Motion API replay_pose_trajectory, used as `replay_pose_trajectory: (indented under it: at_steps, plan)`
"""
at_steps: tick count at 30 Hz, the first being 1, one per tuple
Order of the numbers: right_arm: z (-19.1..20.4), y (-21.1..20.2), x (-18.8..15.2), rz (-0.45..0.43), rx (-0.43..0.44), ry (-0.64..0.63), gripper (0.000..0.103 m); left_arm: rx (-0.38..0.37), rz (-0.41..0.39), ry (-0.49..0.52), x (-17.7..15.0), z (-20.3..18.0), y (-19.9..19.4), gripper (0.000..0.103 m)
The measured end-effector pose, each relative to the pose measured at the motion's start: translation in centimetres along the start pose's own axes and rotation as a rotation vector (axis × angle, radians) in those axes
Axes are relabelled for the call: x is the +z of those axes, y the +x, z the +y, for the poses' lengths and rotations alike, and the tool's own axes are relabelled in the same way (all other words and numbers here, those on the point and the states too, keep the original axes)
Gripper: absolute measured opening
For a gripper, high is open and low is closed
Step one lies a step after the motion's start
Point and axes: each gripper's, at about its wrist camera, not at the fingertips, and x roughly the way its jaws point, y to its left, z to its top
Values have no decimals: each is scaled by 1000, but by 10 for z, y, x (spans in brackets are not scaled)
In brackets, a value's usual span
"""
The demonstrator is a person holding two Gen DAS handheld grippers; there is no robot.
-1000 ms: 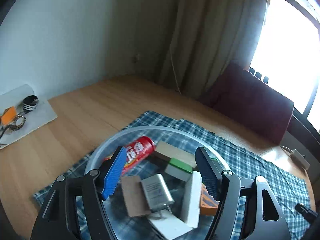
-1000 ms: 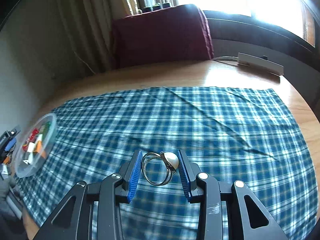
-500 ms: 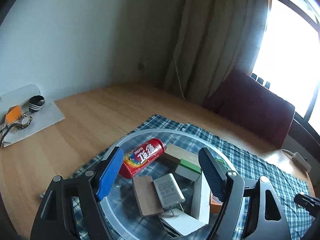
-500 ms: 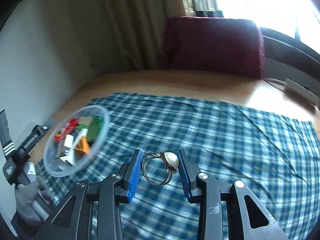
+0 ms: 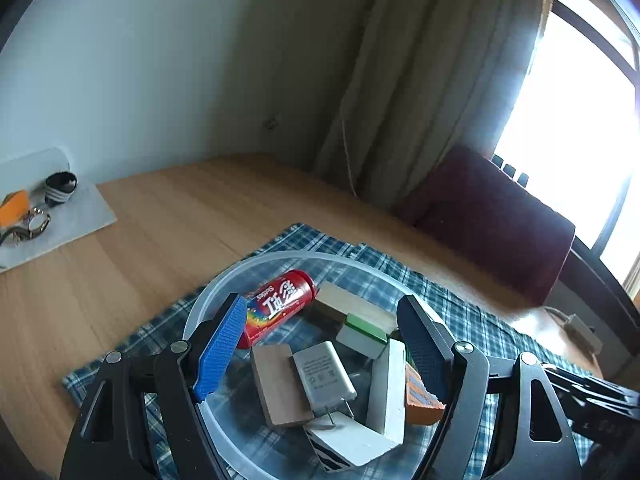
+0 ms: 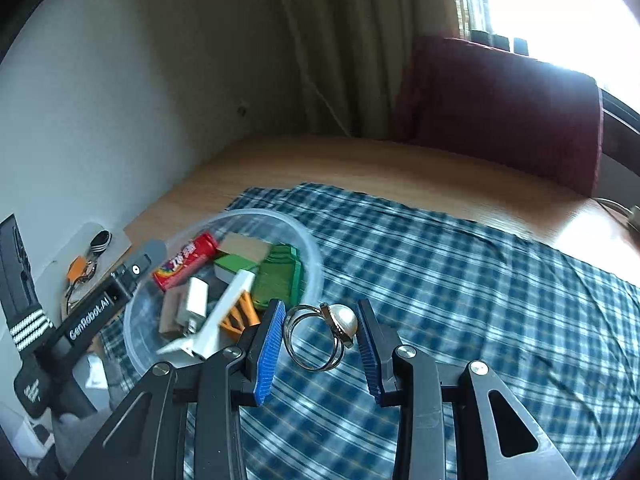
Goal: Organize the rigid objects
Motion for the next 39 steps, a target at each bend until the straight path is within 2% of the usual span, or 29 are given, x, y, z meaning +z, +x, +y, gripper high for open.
replay_pose_trajectory:
  at_steps: [4,8,10,11,12,17,29,31,33,39]
  plan:
    - [15,13,8,5,22,-13,38,1,3,-20,0,3,1,79]
    - [28,25,13,4,48,-38,38,-3,8,-34,0,6,2,83]
    - [30,30,14,2,48,-38,48,-2,13,-39,0,7,3,84]
    - [29,32,13,-1,42,-33,58,1,18,-42,0,7,4,88]
    - [28,32,13,-2,37,-29,59,4,21,-43,-1,8,5,90]
    - [22,30,9,-3,14,-21,60,20,19,-44,-1,8,6,94]
    - [8,27,-2,14,-12,39,67,41,27,-13,-2,2,7,94]
    - [8,26,-3,11,-18,41,72,42,23,-10,-2,2,6,94]
    - [8,23,-6,1,-25,35,82,44,21,-6,-2,1,6,94]
    - [13,17,-13,-19,-43,19,93,53,12,9,-2,-2,4,94]
